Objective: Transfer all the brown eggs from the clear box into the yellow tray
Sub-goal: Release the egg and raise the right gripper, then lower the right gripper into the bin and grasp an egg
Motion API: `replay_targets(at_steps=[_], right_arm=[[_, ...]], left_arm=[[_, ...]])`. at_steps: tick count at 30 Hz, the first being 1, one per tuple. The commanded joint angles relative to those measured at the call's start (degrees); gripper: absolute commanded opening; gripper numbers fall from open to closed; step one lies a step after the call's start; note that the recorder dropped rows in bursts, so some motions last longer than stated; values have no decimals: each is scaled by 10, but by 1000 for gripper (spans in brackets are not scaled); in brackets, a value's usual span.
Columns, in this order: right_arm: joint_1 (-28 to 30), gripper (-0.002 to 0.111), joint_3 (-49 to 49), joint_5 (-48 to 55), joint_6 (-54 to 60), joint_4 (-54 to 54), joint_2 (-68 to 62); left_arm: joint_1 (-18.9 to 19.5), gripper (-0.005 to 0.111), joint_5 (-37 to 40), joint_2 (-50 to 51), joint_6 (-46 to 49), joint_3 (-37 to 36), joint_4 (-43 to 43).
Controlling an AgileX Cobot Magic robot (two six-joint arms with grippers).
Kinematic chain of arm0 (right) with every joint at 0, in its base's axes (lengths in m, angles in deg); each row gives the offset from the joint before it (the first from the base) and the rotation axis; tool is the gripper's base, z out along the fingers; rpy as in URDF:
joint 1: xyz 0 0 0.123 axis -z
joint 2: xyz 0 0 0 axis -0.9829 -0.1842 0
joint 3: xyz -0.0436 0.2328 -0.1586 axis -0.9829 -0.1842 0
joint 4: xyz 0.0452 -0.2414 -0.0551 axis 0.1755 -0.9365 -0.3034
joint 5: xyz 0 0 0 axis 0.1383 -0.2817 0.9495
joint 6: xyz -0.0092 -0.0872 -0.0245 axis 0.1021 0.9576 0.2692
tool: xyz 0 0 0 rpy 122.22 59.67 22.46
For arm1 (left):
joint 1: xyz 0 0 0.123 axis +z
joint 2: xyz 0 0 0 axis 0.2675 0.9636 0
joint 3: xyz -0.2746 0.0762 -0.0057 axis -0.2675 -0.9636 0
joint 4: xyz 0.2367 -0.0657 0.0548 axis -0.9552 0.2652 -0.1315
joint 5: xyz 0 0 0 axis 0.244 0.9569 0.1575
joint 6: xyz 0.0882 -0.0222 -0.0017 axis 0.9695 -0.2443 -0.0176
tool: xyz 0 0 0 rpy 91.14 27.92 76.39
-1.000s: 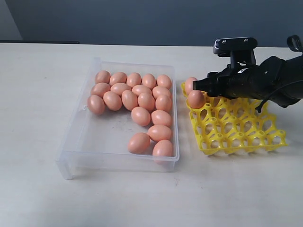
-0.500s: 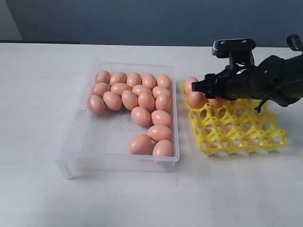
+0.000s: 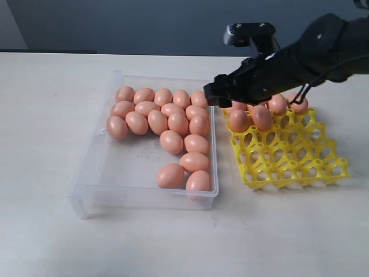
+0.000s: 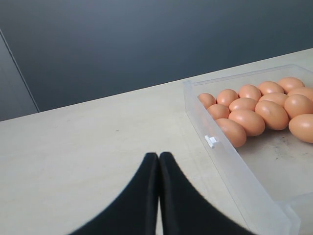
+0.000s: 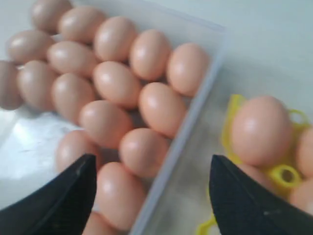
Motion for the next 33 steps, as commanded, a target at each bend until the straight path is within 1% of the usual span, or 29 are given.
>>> replay_targets(at_steps=[1,5,7,11,19,33], right_arm=[[-48,64,60,67,40,-7,-6],[-85,64,119,94,38,-22,-48],[-94,64,144,118,38,-33,-75],[-97,64,171,120,21,-50,-122],[-97,64,178,145,12,-57,-178],[-97,63,178,115,11,-61,-219]], left_arm=[[0,0,-8,0,-2,0,0],[0,0,-8,0,-2,0,0],[0,0,-8,0,-2,0,0],[0,0,-8,0,-2,0,0],[0,0,-8,0,-2,0,0],[0,0,-8,0,-2,0,0]])
